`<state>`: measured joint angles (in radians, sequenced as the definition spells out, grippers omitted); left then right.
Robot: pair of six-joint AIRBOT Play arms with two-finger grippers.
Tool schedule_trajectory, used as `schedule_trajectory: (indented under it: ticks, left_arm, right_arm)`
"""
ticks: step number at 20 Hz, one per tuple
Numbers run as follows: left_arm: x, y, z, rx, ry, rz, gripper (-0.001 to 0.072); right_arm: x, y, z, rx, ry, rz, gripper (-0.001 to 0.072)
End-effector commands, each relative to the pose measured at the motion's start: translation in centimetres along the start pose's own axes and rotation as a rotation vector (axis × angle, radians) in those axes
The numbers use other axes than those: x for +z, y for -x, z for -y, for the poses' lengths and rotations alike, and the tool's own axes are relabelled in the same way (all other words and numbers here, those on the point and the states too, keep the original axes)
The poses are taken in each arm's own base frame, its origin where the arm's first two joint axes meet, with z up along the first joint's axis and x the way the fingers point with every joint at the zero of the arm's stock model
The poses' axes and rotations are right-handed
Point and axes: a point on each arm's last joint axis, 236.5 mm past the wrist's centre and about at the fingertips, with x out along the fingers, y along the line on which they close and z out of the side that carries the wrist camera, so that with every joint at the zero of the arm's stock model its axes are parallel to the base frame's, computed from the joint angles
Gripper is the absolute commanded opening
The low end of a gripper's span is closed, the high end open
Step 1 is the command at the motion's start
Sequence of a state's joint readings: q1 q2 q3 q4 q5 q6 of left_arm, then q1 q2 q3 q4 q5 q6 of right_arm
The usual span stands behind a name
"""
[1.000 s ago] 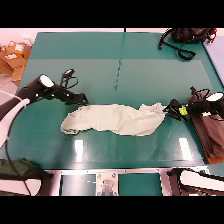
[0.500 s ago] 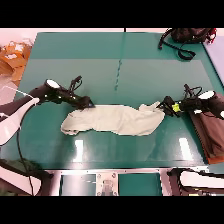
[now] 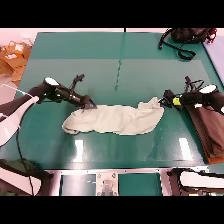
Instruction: Fold the shirts.
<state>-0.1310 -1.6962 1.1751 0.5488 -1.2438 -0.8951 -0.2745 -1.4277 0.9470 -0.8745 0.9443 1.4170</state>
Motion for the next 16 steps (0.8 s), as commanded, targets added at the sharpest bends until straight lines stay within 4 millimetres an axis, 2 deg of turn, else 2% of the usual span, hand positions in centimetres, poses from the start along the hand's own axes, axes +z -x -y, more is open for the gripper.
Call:
schedule_trajectory:
  ticks: [1, 4, 6, 8, 9, 11, 14, 16]
  left_arm:
    - [3.0, 2.5, 2.5, 0.03, -0.096, 0.07, 0.0025]
    - [5.2, 6.9, 4.5, 0.181, -0.224, 0.116, 0.0025]
    - [6.5, 10.9, 7.1, 0.288, -0.326, 0.172, 0.0025]
    - [7.7, 15.9, 10.8, 0.404, -0.449, 0.268, 0.0025]
    - [8.1, 18.7, 13.1, 0.467, -0.513, 0.327, 0.0026]
    - [8.1, 24.2, 17.4, 0.586, -0.596, 0.458, 0.0025]
    - [6.5, 32.2, 23.1, 0.766, -0.691, 0.661, 0.0026]
    - [4.6, 35.5, 26.4, 0.82, -0.753, 0.759, 0.0026]
  right_arm:
    - [1.4, 1.8, -2.4, 0.039, 0.058, 0.018, 0.0015]
    - [3.3, 4.9, -5.4, 0.074, 0.128, 0.075, 0.0013]
    - [5.1, 8.7, -8.1, 0.101, 0.189, 0.164, 0.0014]
    - [7.2, 14.4, -11.2, 0.129, 0.262, 0.306, 0.0014]
    - [8.1, 17.8, -12.8, 0.141, 0.3, 0.389, 0.0014]
    - [8.8, 24.5, -15.1, 0.151, 0.339, 0.544, 0.0014]
    - [7.8, 32.8, -16.9, 0.151, 0.371, 0.736, 0.0014]
    - [6.2, 36.0, -17.7, 0.149, 0.399, 0.812, 0.0014]
